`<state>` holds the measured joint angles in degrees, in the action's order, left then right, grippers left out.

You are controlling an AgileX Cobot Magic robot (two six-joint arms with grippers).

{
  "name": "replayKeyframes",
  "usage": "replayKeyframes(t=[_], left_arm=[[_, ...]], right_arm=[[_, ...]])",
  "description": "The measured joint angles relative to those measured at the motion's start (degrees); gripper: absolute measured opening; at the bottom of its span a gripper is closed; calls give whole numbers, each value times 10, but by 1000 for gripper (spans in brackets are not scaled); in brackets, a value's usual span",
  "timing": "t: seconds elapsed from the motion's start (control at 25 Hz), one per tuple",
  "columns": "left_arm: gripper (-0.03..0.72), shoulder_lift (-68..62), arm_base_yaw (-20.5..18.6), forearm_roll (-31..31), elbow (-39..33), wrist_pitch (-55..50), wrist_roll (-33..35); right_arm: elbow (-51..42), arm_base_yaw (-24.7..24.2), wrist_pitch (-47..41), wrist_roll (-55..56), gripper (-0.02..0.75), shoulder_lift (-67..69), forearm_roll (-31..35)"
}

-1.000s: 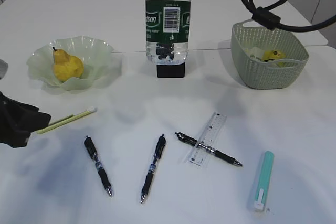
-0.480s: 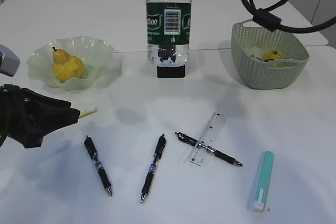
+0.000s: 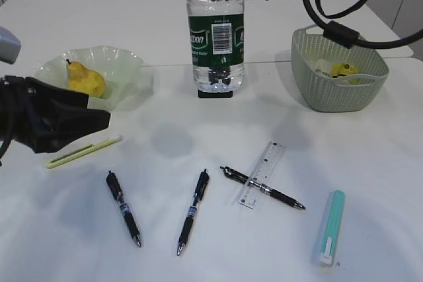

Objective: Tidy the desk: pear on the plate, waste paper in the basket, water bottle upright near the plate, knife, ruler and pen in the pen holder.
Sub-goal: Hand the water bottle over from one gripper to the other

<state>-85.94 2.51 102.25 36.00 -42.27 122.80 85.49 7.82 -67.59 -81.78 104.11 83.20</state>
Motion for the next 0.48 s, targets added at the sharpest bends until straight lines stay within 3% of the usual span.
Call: replayKeyframes(t=[0.08, 0.16, 0.48], left_arm=[[571, -1, 0, 0, 15, -2, -14], [631, -1, 0, 0, 29, -2, -28], [665, -2, 0, 0, 64, -5, -62]], right_arm=[[0, 0, 0, -7, 389, 0, 0], [0, 0, 0, -9, 389, 0, 0], [0, 0, 0, -6, 389, 3, 27]])
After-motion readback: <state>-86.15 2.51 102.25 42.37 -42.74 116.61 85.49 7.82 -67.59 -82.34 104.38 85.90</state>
